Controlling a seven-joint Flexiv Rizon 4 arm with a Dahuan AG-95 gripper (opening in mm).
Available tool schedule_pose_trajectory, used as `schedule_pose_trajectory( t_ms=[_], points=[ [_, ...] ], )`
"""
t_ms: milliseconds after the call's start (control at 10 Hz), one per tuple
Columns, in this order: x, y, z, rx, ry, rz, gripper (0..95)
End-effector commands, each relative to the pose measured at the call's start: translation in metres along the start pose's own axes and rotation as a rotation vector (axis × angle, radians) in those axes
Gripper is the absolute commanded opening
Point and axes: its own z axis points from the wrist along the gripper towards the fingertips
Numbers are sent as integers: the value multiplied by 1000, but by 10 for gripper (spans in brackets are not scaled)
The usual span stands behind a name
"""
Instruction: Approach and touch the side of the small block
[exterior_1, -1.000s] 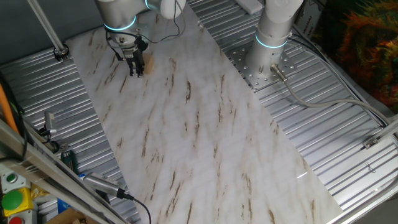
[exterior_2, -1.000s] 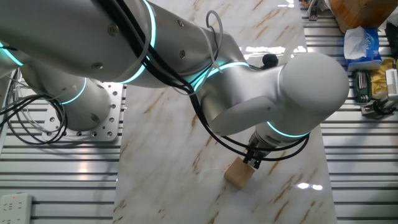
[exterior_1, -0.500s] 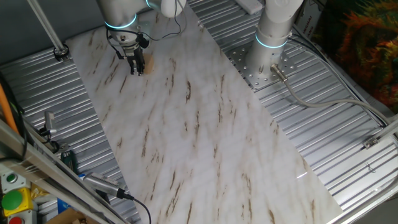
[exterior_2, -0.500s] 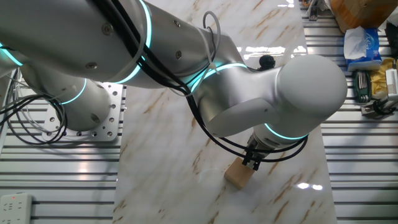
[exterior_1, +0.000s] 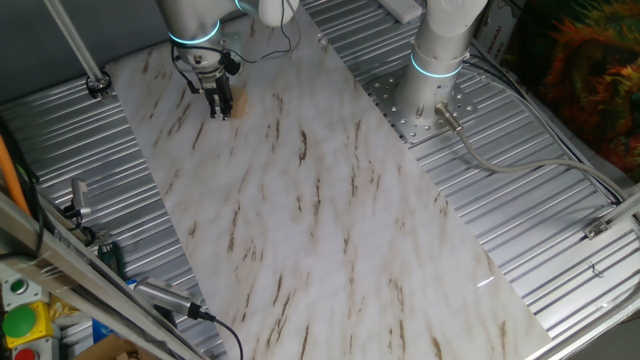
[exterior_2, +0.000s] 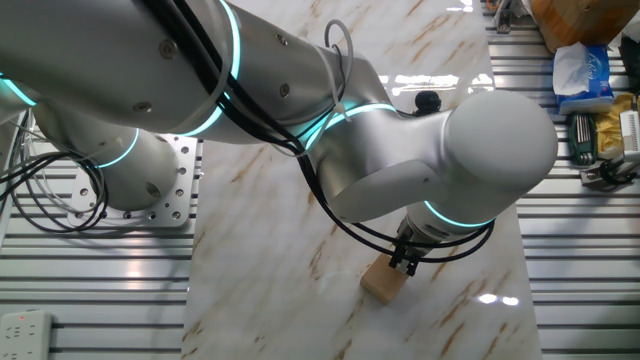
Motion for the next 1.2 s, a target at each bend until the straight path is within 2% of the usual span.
schedule_pose_trajectory(
  t_ms=[100, 1200],
  points=[
    [-1, 1, -1, 2, -1, -1, 0],
    [-2, 8, -1, 1, 3, -17, 0]
  ],
)
